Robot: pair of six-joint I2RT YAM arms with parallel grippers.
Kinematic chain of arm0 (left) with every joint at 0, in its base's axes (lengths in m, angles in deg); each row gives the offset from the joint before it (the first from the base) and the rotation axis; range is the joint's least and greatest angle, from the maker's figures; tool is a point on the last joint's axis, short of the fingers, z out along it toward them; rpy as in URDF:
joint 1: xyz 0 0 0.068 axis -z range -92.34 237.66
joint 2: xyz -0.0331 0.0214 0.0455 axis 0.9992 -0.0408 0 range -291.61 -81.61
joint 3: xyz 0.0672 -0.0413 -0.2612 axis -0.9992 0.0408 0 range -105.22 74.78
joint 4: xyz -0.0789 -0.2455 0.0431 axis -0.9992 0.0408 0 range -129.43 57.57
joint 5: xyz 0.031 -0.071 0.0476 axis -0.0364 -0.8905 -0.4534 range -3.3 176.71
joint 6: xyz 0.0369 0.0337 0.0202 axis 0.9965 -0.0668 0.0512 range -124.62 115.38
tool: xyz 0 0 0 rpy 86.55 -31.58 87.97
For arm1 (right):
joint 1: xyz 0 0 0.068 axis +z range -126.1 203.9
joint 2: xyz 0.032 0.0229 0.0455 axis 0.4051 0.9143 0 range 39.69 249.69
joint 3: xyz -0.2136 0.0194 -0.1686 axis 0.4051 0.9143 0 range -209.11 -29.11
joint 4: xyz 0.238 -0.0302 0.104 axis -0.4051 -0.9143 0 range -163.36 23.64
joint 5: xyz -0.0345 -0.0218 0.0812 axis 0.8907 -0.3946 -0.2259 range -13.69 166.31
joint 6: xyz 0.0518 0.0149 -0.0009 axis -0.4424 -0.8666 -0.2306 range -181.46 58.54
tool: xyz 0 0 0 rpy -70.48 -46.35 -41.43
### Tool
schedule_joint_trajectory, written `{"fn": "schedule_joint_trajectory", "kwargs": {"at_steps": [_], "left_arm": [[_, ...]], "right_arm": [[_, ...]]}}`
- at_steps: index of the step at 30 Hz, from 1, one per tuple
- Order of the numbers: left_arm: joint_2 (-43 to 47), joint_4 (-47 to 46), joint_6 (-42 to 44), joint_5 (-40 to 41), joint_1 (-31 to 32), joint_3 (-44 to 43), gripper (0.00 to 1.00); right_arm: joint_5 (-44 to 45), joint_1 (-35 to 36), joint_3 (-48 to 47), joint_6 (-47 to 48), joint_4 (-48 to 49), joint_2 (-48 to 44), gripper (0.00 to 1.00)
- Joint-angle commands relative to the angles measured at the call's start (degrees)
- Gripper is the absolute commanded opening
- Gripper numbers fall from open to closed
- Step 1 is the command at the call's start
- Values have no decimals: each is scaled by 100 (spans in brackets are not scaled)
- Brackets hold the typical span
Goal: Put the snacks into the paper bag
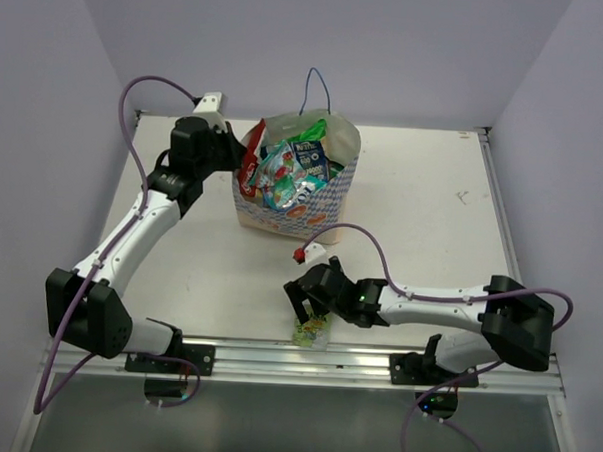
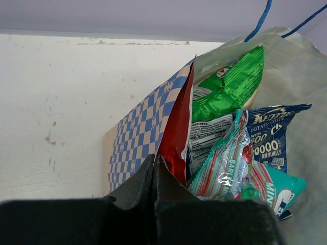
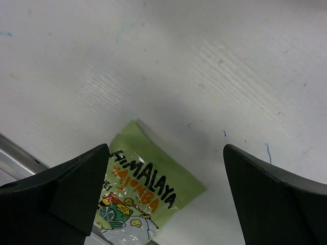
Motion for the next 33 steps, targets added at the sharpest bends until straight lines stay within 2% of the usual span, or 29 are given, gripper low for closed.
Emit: {"fn": "schedule_joint_trajectory", "kwargs": {"at_steps": [1, 9, 12, 13, 19, 21, 23, 25, 26, 27, 28, 30, 33], "left_arm": [[291, -376, -54, 3, 1, 2, 0], [274, -332, -28, 65, 1, -7, 0], [256, -315, -10, 82, 1, -24, 0], [247, -306, -10, 83, 1, -33, 0], [221, -288, 7, 83, 1, -68, 0], [230, -262, 7, 83, 1, -77, 0], [238, -262, 7, 83, 1, -77, 0], [247, -262, 7, 74, 1, -77, 0], [247, -262, -1, 56, 1, -68, 0], [265, -262, -2, 56, 1, -68, 0], [274, -270, -10, 48, 1, -68, 0], [282, -288, -10, 39, 1, -60, 0], [291, -297, -28, -5, 1, -33, 0]], "right_arm": [[-286, 61, 328, -486, 811, 279, 99], [-647, 308, 250, -635, 1041, 1079, 95], [-674, 422, 83, -609, 954, 1317, 70], [-613, 509, -22, -600, 832, 1352, 58], [-437, 773, -339, -530, 190, 1318, 45], [-393, 843, -375, -547, 40, 1186, 44], [-288, 940, -401, -608, -180, 1089, 45], [-191, 1037, -392, -687, -426, 887, 50], [-129, 1072, -401, -723, -513, 817, 58], [71, 1151, -418, -749, -714, 677, 77], [143, 1195, -419, -810, -812, 597, 84], [388, 1335, -445, -872, -1084, 465, 89], [548, 1493, -471, -1039, -1339, 263, 90]]}}
